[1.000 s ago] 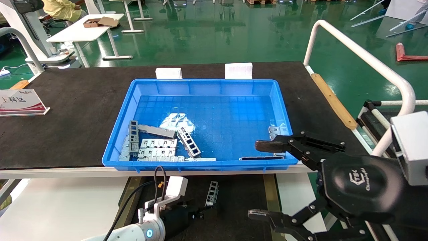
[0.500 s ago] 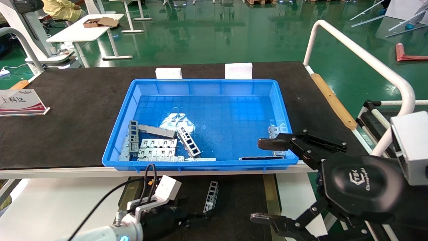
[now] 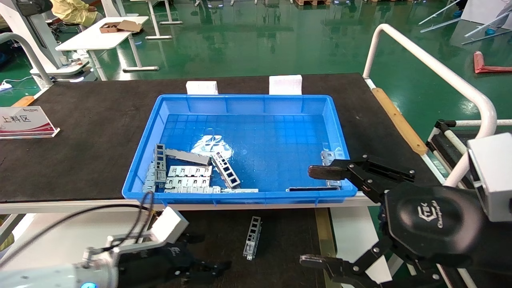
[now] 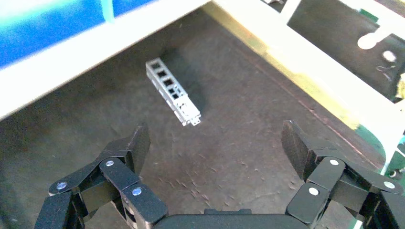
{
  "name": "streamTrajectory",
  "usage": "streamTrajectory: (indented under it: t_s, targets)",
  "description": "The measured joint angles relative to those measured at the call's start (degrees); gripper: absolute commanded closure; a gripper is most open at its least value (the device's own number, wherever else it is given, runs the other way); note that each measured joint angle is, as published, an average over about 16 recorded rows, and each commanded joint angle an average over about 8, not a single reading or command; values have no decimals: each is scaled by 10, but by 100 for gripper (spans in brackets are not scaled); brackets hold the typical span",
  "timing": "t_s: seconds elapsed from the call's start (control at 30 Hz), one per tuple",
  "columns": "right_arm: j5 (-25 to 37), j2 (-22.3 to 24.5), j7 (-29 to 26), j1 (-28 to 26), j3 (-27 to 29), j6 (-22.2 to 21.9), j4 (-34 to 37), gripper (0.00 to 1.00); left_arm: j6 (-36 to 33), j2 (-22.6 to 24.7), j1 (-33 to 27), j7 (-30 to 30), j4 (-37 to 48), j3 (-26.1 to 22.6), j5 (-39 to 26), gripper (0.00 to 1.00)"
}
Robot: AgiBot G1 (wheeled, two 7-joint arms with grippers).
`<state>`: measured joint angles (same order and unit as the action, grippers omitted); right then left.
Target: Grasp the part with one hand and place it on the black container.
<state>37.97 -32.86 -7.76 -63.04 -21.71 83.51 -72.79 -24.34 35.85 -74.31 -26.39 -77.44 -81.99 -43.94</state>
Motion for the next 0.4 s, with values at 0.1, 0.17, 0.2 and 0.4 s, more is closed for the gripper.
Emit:
streamTrajectory:
  t_s: [0.1,0.17,0.2,0.4]
  targets:
    - [0,0,0,0,0,0,0,0,-35,-18,7,40,1,29,20,0]
    - [0,0,0,0,0,0,0,0,-53,-27,11,63,2,46,33,0]
    - [0,0,0,0,0,0,0,0,-59,-30,13,69,2,51,37,0]
    - [0,0,0,0,0,0,0,0,-82,-43,19,101,3,73,57,0]
